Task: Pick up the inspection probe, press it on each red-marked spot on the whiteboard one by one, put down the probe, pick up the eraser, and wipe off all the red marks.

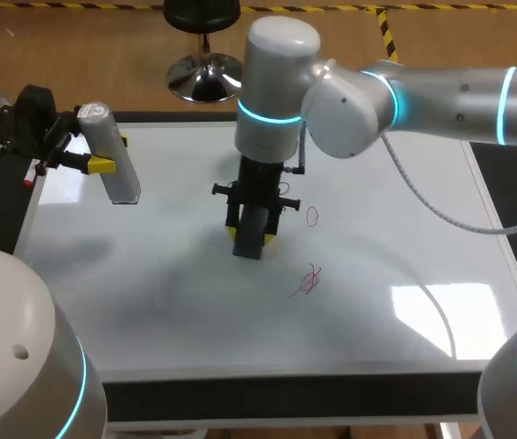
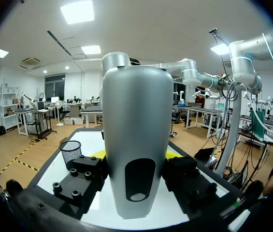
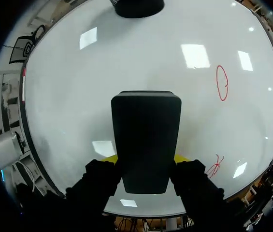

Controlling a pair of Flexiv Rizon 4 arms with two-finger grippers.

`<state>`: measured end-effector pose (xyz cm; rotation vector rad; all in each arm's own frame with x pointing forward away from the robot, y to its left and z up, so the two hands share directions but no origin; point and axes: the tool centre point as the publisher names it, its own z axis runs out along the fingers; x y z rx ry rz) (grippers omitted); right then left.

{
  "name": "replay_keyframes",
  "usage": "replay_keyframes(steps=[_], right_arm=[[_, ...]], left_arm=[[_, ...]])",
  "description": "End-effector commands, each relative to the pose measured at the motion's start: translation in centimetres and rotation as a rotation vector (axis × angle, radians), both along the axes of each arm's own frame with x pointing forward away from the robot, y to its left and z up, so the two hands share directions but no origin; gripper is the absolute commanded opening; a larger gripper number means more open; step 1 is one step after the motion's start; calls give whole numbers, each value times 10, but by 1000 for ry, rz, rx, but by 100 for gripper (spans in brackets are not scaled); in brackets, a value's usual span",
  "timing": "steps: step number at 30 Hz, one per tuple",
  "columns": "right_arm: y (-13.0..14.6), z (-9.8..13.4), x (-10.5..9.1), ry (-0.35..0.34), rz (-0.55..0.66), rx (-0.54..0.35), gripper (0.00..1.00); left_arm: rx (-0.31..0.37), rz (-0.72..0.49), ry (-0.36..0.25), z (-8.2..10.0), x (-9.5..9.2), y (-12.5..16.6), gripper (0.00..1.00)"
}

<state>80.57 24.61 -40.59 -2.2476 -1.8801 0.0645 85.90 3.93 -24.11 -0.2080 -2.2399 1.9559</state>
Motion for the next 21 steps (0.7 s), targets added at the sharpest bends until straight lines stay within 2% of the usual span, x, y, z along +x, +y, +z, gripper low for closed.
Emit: replay_keyframes(steps=[1, 11, 21], right_arm=[[19, -11, 9, 20, 28, -31, 0], [37, -25, 5, 13, 63, -25, 0], [17, -25, -4, 0, 26, -22, 0]], left_arm=[[-2, -3, -1, 0, 1, 1, 0], [-2, -3, -1, 0, 1, 1, 0], [-2, -3, -1, 0, 1, 1, 0]])
